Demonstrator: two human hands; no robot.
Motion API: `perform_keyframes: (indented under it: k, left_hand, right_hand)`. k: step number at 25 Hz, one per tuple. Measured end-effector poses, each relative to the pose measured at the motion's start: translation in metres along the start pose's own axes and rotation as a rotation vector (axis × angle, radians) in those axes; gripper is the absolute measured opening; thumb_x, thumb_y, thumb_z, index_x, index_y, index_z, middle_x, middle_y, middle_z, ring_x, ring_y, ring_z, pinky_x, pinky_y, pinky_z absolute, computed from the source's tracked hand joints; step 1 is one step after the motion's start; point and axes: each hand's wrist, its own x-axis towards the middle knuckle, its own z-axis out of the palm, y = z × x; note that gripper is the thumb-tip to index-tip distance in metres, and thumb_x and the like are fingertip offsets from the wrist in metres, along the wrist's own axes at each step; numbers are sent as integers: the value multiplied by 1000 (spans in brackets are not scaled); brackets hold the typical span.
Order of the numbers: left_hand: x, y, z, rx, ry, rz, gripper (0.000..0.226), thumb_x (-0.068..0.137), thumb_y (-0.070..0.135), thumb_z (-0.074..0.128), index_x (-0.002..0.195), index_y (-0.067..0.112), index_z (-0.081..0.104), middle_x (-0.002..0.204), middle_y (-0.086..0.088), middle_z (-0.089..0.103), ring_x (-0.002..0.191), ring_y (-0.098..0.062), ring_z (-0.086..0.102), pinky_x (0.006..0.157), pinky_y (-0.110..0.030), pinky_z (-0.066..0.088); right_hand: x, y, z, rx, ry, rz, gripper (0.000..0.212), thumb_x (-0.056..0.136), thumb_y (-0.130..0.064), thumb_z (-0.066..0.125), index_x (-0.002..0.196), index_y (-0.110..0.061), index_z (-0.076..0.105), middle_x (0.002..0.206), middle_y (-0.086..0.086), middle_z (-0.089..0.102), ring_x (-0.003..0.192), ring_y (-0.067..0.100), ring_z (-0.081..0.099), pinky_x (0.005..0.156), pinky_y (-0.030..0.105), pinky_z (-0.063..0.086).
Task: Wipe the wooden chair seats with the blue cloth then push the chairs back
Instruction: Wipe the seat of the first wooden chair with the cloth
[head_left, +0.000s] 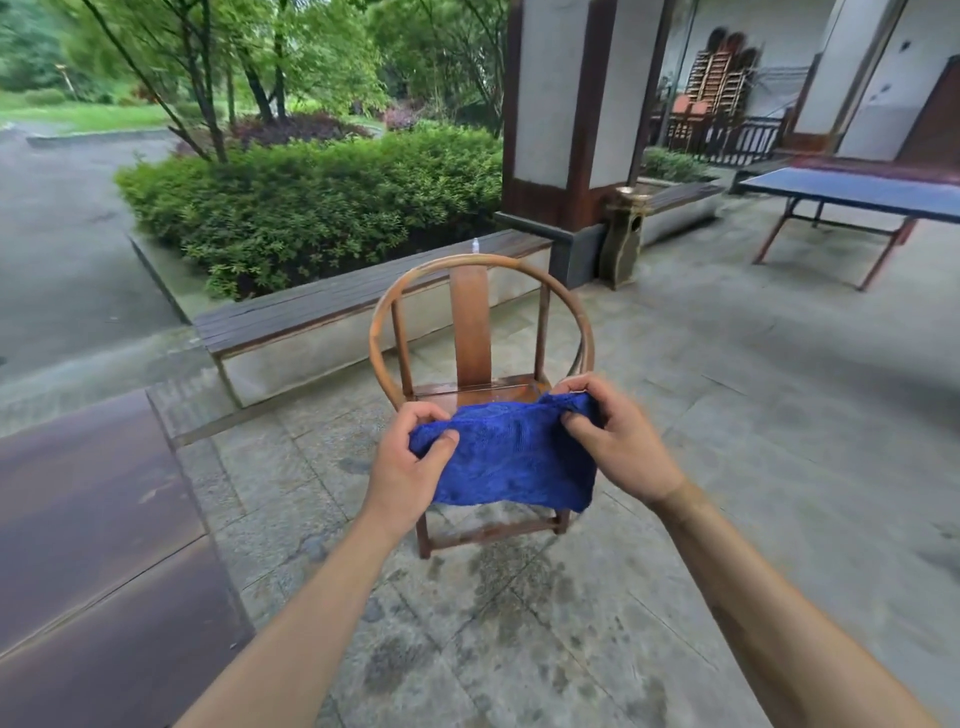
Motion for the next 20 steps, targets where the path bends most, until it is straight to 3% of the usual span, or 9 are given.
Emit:
perform_keyframes:
  k: [7,10,15,20]
  left_hand:
    - [61,-44,20,-4,10,-74,17,91,8,67,96,23,60,93,14,64,85,-5,61,78,-30,49]
    - [106,-71,24,-17,27,-89,15,91,7,67,96,20,61,91,20,64,84,0,60,76,-24,49]
    - [197,-112,27,-45,8,-129,19,92,5,66,95,23,59,93,28,64,89,5,60,80,-14,46]
    - [271,-141,45,-38,-3,-158,20,93,6,64,94,25,59,93,23,63,87,7,57,77,-6,41]
  right_hand:
    - [60,50,14,15,-5,33,23,92,-5,62,103,-25,65,99,-32,65,95,-7,60,86,11,42]
    - [108,71,29,-7,-31,30,23,93,-6,62,104,-25,65,101,-32,66,97,-8,60,85,9,40]
    - [202,106,53,-31,-60,84,20,94,-13,60,104,-29,65,104,-21,68,101,4,62,91,21,46]
    - [270,142,64,-24,-17,132,22,95,-15,60,98,-36,62,97,-29,66,94,-4,61,81,10,42]
